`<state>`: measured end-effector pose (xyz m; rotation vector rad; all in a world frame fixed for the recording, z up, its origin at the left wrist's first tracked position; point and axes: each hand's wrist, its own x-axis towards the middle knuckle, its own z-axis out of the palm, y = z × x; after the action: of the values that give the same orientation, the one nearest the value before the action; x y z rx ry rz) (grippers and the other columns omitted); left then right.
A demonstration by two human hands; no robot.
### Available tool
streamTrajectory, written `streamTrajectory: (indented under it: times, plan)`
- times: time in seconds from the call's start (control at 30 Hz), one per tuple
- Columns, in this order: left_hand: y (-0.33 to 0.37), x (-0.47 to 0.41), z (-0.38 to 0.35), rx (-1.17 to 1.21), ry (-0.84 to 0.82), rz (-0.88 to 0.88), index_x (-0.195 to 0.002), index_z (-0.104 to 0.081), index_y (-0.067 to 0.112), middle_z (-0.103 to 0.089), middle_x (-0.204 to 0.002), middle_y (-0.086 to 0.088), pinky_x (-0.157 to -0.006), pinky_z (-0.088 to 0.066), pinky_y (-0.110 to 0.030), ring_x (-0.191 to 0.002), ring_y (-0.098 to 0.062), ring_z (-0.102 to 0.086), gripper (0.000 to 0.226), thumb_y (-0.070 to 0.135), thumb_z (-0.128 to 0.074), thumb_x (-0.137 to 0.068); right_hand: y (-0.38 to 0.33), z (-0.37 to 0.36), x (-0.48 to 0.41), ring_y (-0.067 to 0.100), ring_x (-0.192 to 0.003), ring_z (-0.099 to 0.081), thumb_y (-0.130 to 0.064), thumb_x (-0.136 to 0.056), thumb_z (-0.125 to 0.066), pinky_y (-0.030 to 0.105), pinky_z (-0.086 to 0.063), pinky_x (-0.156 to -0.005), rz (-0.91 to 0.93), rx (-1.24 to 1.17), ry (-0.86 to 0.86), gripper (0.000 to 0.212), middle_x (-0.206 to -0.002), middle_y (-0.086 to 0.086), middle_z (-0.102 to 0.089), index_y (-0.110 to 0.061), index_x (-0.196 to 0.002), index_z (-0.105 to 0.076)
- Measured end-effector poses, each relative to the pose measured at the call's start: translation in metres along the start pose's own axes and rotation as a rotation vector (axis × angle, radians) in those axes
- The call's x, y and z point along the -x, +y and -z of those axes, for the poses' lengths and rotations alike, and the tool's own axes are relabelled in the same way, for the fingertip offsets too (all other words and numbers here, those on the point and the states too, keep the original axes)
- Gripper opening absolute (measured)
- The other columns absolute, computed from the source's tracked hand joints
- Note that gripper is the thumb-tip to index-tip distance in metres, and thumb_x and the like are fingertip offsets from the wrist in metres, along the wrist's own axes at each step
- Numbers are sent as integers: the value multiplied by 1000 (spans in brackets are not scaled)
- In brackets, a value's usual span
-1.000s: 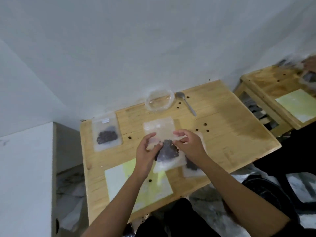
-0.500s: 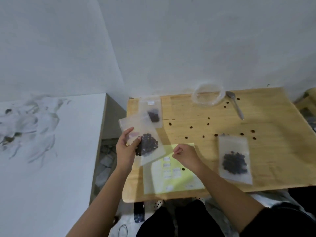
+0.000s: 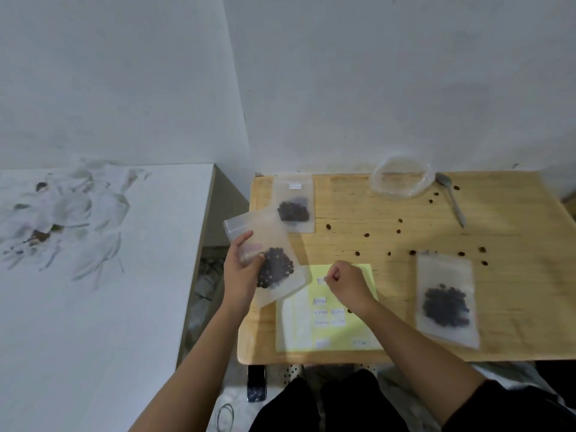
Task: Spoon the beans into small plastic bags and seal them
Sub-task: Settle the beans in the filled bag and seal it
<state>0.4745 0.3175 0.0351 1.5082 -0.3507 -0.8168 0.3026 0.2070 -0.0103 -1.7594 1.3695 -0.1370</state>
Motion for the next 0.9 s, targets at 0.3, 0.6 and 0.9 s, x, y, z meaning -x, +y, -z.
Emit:
streamTrajectory:
  times: [0.3, 0.6, 0.9]
  plan:
    - [26, -10, -31, -75, -217, -89, -124, -49, 37, -52, -132, 6, -88, -52, -24, -112, -3, -55, 61, -8, -56, -84, -75, 82, -4, 11, -68, -57, -15, -80, -72, 18, -48, -65, 209, -326, 138, 7, -72, -2, -61, -11, -81, -66]
    - [53, -4, -68, -57, -350, -177, -126, -52, 33, -54, -133, 7, -95, -51, -36, -115, -11, -57, 68, -17, -52, -79, -127, 99, -5, 11, -66, -58, -18, -76, -74, 33, -55, -76, 228, -300, 163, 7, -67, -5, -61, -16, -74, -68]
    - [57, -2, -73, -50, -347, -153, -124, -54, 42, -55, -129, 12, -96, -49, -49, -117, -29, -56, 72, -14, -53, -80, -134, 102, 1, 10, -66, -57, -19, -77, -74, 29, -54, -70, 244, -248, 176, 9, -69, -4, -60, -14, -78, -67]
